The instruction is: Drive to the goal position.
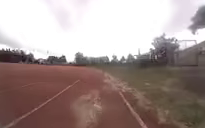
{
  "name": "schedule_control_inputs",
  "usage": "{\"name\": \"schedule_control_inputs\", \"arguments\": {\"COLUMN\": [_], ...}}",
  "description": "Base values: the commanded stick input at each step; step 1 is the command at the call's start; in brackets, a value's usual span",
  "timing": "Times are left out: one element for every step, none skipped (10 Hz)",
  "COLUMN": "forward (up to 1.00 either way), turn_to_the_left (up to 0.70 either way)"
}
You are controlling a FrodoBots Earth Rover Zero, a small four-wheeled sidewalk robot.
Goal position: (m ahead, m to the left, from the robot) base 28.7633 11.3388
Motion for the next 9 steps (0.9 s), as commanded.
{"name": "schedule_control_inputs", "arguments": {"forward": [0.70,0.70,0.70,0.70,0.70,0.70,0.70,0.70,0.70], "turn_to_the_left": [0.00,0.00,0.00,0.00,0.00,0.00,0.00,0.00,0.00]}}
